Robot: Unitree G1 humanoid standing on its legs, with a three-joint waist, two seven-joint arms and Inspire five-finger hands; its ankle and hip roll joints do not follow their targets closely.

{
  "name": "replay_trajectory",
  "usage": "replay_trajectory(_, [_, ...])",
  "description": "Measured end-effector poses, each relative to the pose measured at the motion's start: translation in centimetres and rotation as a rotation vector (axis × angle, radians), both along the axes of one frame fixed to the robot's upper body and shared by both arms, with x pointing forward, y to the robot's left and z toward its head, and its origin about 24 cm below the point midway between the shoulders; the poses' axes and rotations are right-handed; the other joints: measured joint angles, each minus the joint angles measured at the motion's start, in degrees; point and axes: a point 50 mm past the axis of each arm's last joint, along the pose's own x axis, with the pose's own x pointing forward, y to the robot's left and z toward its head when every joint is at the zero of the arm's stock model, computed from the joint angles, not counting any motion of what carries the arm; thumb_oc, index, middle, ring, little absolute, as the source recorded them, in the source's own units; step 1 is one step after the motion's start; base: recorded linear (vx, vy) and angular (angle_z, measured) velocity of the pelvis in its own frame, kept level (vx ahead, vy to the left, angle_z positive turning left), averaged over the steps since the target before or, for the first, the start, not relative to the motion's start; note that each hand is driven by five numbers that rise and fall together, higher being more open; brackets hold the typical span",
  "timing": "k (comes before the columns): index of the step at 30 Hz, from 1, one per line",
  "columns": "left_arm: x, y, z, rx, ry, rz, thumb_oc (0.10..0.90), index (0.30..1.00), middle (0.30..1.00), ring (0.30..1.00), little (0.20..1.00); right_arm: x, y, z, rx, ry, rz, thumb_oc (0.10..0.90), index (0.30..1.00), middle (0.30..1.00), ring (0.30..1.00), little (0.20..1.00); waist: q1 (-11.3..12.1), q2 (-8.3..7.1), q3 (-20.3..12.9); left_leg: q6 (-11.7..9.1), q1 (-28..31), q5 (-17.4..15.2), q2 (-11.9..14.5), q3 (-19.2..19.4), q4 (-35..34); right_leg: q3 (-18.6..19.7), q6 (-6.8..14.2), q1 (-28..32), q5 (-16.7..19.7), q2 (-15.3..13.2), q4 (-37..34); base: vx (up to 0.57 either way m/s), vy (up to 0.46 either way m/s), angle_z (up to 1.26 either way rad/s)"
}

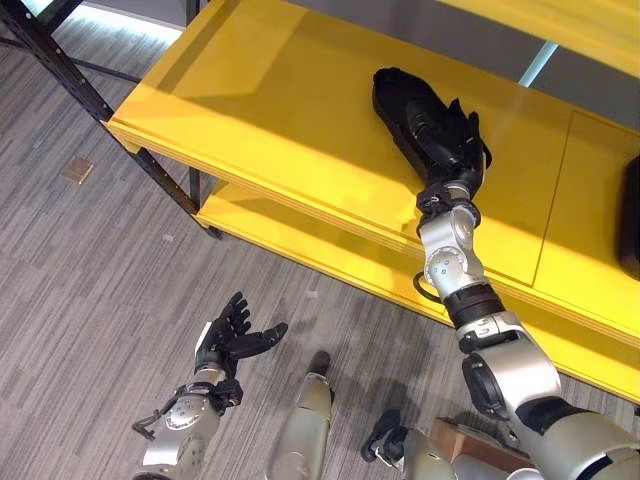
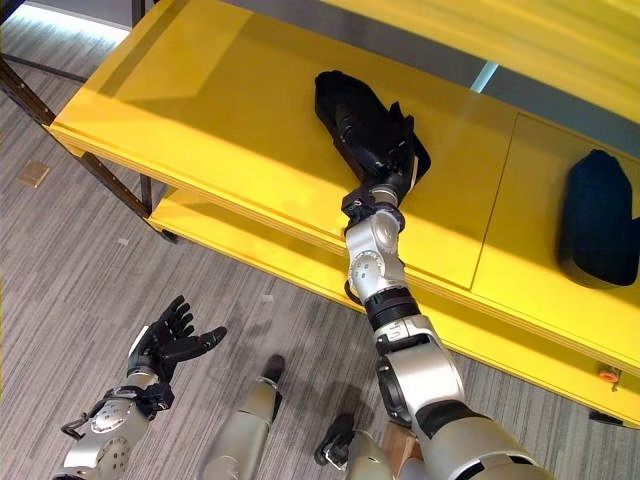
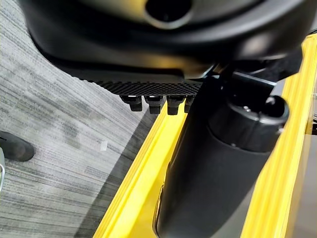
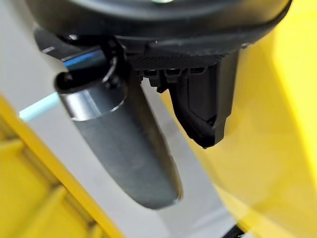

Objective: Move parts from the plastic box to the shelf.

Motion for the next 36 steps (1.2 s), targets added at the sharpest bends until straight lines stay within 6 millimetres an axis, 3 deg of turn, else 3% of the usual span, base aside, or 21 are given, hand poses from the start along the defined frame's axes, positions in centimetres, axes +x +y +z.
replay_trajectory(6, [-0.3, 0.2, -0.3, -0.017, 0.004, 0.042, 0.900, 1.000, 1.000, 1.000, 1.000, -3.0, -0.7, 6.0, -0.224, -0.299, -0.115, 0.900, 1.000, 1.000, 1.000, 1.000, -1.72, 0.33, 2.63, 0.56, -0.15, -0.66, 0.02, 1.18, 0.88, 1.10, 0.45, -0.29, 0.31, -0.14, -0.01, -0.02, 0.017, -0.08])
replay_trajectory(12, [-0.2, 0.5, 0.0, -0.023, -0.011, 0.059, 0.900, 1.000, 1.000, 1.000, 1.000, -5.2, -1.4, 8.7, -0.385, -0.464, -0.190, 0.900, 1.000, 1.000, 1.000, 1.000, -3.44, -0.69, 3.42, 0.91, -0.53, -1.63, 0.33, 2.85, 2.23, 3.30, 1.33, -1.44, 0.90, -0.05, 0.66, -0.05, 0.023, -0.15])
replay_trajectory(19, [-0.4, 1.2, 0.4, -0.026, -0.033, 0.083, 0.900, 1.000, 1.000, 1.000, 1.000, -5.9, -1.7, 9.1, -0.621, -0.527, -0.153, 0.900, 1.000, 1.000, 1.000, 1.000, -5.19, -1.61, 4.00, 1.06, -1.05, -2.07, 0.44, 3.22, 2.91, 3.56, 1.40, -1.94, 0.92, -0.12, 0.76, 0.00, 0.002, -0.04])
replay_trajectory(24, [-0.9, 1.6, 0.4, -0.032, -0.035, 0.069, 0.900, 1.000, 1.000, 1.000, 1.000, -5.9, -3.2, 9.1, -0.976, -0.515, -0.125, 0.900, 1.000, 1.000, 1.000, 1.000, -5.42, -2.48, 4.47, 1.12, -1.21, -2.10, 0.47, 3.22, 2.98, 3.52, 1.40, -1.96, 1.03, -0.09, 0.60, 0.02, -0.007, 0.00])
replay_trajectory(26, [-1.0, 1.8, 0.4, -0.031, -0.034, 0.079, 0.900, 1.000, 1.000, 1.000, 1.000, -5.9, -3.4, 9.1, -1.028, -0.511, -0.116, 0.900, 1.000, 1.000, 1.000, 1.000, -6.11, -2.88, 4.65, 1.14, -1.21, -2.27, 0.54, 3.24, 2.99, 3.55, 1.28, -1.93, 0.98, -0.03, 0.56, 0.00, 0.000, -0.03])
replay_trajectory(36, [-1.4, 2.0, 0.4, -0.045, -0.045, 0.032, 0.900, 1.000, 1.000, 1.000, 1.000, -5.7, -6.3, 6.8, -1.588, -0.319, 0.045, 0.900, 1.000, 1.000, 1.000, 1.000, -6.36, -3.49, 4.85, 1.48, -1.20, -2.59, 0.98, 3.90, 3.54, 4.02, 1.56, -1.60, 1.82, 0.47, -0.30, 0.01, -0.009, -0.03])
